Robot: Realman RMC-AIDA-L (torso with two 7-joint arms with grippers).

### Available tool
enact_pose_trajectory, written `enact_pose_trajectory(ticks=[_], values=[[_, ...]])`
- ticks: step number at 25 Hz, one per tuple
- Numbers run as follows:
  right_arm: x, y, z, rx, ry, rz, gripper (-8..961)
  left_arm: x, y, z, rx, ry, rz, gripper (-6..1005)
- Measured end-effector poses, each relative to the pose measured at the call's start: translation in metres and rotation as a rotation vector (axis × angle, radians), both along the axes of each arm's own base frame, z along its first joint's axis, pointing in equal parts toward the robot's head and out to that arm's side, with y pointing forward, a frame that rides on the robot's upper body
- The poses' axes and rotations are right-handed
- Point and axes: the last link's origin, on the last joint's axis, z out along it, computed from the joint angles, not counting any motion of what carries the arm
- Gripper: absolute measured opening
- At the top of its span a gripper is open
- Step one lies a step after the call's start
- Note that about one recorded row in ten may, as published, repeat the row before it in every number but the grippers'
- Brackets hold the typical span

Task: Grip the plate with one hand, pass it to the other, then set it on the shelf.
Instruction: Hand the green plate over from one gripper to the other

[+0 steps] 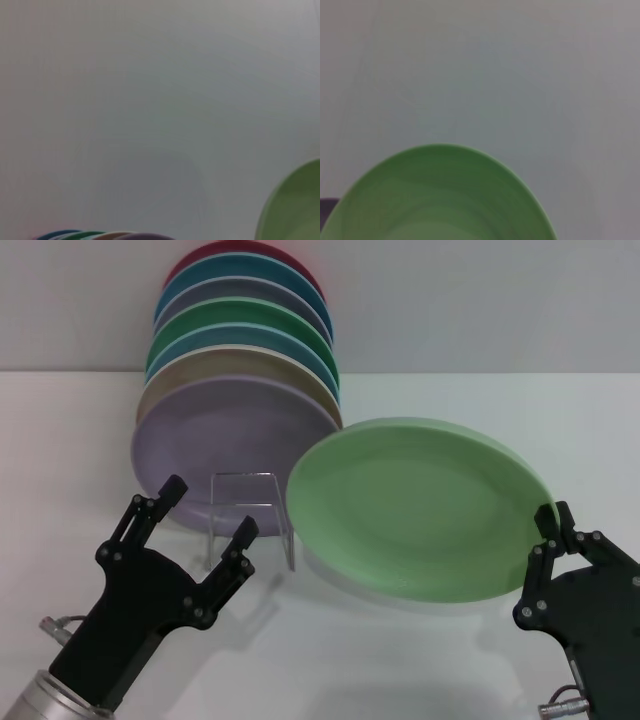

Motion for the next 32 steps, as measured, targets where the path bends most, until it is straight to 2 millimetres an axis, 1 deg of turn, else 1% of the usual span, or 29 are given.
enact_pose_trajectory(ticks=[7, 9, 19, 32], values=[[-0.005, 0.007, -0.005, -0.024, -0.032, 0.015, 23, 0.001, 0.000, -0.006, -0.030, 0.011, 0.009, 800], [-0.005, 0.010, -0.006, -0.036, -0.042, 0.023, 23, 0.002, 0.001, -0.010, -0.051, 0.018, 0.011, 800], [-0.005, 0.010, -0.008, -0.048, -0.053, 0.026, 22, 0.009, 0.010, -0.025, -0.112, 0.035, 0.043, 800], [-0.006, 0.007, -0.011, -0.063, -0.069, 0.035, 22, 0.013, 0.021, -0.024, -0.099, 0.034, 0.051, 800]])
